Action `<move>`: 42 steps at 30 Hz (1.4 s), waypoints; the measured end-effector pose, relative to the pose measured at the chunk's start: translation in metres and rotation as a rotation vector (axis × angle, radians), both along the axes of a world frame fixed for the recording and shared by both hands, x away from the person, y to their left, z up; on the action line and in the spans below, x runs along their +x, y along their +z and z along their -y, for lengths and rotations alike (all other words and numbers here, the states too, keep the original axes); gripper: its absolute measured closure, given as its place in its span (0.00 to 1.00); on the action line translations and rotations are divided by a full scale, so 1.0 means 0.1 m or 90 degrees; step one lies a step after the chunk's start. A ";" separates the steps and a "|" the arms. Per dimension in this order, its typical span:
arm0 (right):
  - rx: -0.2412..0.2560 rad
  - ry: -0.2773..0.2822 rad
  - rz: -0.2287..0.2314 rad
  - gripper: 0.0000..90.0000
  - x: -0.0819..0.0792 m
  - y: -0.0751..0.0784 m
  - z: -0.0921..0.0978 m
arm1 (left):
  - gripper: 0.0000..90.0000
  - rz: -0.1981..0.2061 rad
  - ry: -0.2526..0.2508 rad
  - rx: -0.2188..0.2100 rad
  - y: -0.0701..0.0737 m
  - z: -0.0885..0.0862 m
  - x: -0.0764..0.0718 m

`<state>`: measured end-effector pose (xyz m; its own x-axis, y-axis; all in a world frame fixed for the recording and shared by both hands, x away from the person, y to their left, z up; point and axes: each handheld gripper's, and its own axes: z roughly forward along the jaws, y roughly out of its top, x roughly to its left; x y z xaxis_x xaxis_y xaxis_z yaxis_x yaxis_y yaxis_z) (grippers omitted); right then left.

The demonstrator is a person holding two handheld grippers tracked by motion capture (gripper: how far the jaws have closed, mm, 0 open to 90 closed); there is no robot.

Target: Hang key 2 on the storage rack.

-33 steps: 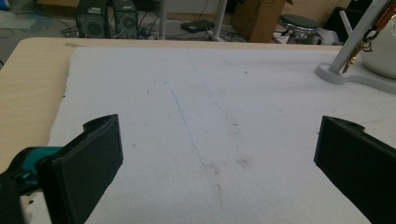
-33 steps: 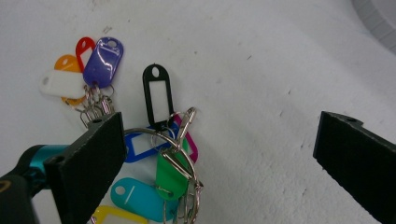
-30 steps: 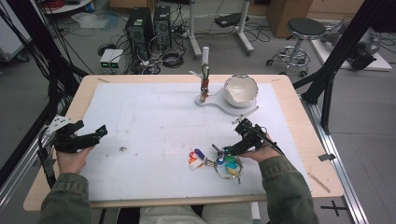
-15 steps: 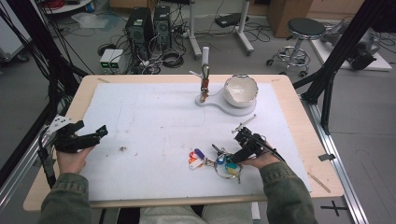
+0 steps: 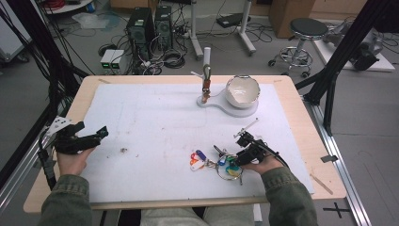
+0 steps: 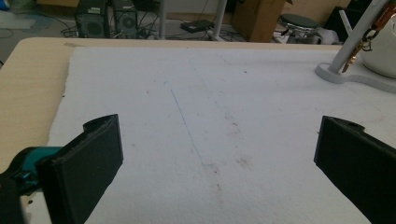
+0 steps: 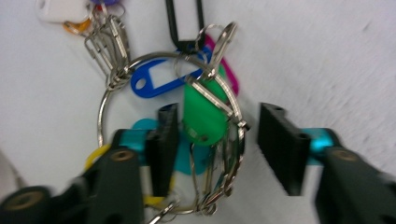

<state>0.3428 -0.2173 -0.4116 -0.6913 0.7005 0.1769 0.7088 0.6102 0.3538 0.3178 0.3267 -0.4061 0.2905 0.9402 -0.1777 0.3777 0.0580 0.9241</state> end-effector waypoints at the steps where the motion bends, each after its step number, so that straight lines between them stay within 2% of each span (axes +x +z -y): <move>1: -0.004 -0.001 -0.007 0.63 -0.01 0.00 -0.01 | 0.02 0.000 0.000 0.000 0.00 0.00 0.00; 2: -0.006 -0.001 -0.004 0.69 -0.01 0.00 -0.01 | 0.02 0.000 -0.001 0.000 0.00 0.00 0.00; 4: 0.005 -0.011 -0.025 0.72 0.00 0.00 -0.01 | 0.02 0.001 -0.001 -0.002 0.00 0.00 0.00; 6: 0.015 -0.015 -0.039 0.83 0.00 0.01 0.00 | 0.02 0.001 -0.001 -0.002 0.00 0.00 0.00; 8: 0.035 -0.021 -0.042 0.86 0.00 0.02 0.03 | 0.02 0.000 0.000 -0.002 0.00 0.00 0.00; 17: 0.067 -0.023 -0.045 0.87 -0.03 0.06 0.04 | 0.02 0.001 0.000 -0.001 0.00 0.00 0.00; 28: 0.105 -0.024 -0.026 0.86 -0.03 0.26 0.01 | 0.02 0.000 0.000 0.000 0.00 0.00 0.00; 42: 0.112 -0.024 -0.012 0.86 0.01 0.51 -0.11 | 0.02 0.001 0.000 0.000 0.00 0.00 0.00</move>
<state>0.3433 -0.2063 -0.3602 -0.6608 0.6825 0.3122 0.7374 0.5129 0.4395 0.3176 0.3267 -0.4060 0.2911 0.9401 -0.1776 0.3765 0.0581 0.9246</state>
